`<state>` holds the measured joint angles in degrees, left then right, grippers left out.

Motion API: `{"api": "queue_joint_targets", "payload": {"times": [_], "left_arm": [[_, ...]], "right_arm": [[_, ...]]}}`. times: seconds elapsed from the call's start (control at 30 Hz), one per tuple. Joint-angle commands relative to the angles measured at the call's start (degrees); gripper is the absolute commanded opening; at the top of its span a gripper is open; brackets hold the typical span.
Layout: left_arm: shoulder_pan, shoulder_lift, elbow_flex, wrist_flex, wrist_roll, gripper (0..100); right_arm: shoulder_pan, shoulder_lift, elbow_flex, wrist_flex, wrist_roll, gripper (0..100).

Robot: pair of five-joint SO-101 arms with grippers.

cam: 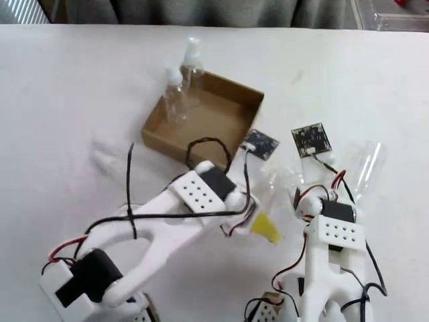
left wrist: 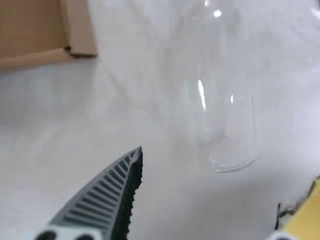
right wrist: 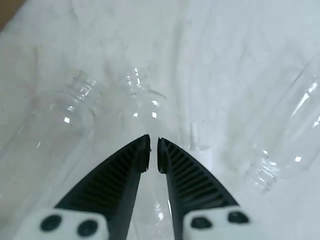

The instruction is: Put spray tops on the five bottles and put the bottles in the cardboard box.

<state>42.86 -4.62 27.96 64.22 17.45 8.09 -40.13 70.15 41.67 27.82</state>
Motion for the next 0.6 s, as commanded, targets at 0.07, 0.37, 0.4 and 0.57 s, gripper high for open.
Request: {"api": "queue_joint_targets", "payload": {"times": [0.07, 0.37, 0.4, 0.57], "left_arm": [[-0.4, -1.1, -3.5, -5.8, 0.1, 47], [-0.7, 16.0, -15.7, -5.3, 1.2, 47], [-0.4, 16.7, -16.4, -5.3, 1.2, 47], [0.0, 19.6, -16.5, -5.6, 1.1, 47]], "right_arm": [[-0.6, 1.5, 1.6, -0.1, 0.0, 1.6], [-0.6, 1.5, 1.6, -0.1, 0.0, 1.6], [-0.6, 1.5, 1.6, -0.1, 0.0, 1.6], [-0.6, 1.5, 1.6, -0.2, 0.0, 1.6]]}}
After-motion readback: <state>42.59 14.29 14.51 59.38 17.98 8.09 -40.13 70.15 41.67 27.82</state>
